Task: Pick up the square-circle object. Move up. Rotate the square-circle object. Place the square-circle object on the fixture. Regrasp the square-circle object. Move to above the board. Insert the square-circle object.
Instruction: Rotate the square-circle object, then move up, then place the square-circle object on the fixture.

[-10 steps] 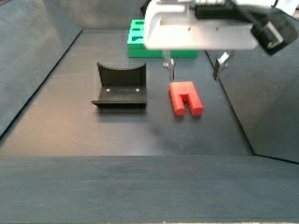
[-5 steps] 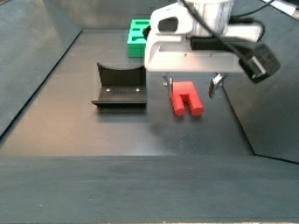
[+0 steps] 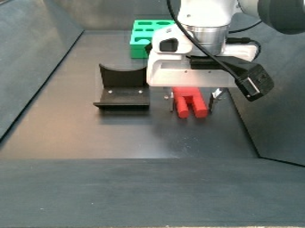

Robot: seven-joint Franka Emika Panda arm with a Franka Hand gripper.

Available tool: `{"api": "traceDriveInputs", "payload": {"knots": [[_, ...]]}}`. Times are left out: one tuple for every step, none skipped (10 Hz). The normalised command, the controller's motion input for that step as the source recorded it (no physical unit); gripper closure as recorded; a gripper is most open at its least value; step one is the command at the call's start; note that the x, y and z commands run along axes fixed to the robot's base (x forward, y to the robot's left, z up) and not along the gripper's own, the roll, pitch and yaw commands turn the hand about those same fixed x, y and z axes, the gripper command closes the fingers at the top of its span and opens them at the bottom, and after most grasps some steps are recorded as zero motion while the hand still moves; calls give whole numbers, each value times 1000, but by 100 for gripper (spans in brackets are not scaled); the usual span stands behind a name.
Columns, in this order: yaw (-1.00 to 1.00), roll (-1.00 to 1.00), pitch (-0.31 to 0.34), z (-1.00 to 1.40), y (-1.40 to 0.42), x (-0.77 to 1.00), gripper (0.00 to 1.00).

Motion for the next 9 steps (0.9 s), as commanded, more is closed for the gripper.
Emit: {"api": "traceDriveInputs", "payload": {"knots": [[0, 0, 0, 0, 0, 0, 100], [0, 0, 0, 833, 0, 0, 100], [0, 0, 5, 824, 0, -6, 100], [-6, 6, 26, 704, 1, -28, 100], [-11, 16, 38, 578, 4, -19, 100], [-14, 31, 47, 387, 5, -14, 100], [-15, 39, 51, 288, 5, -17, 100], [0, 0, 0, 1000, 0, 0, 100], [-2, 5, 1, 1000, 0, 0, 100]]}}
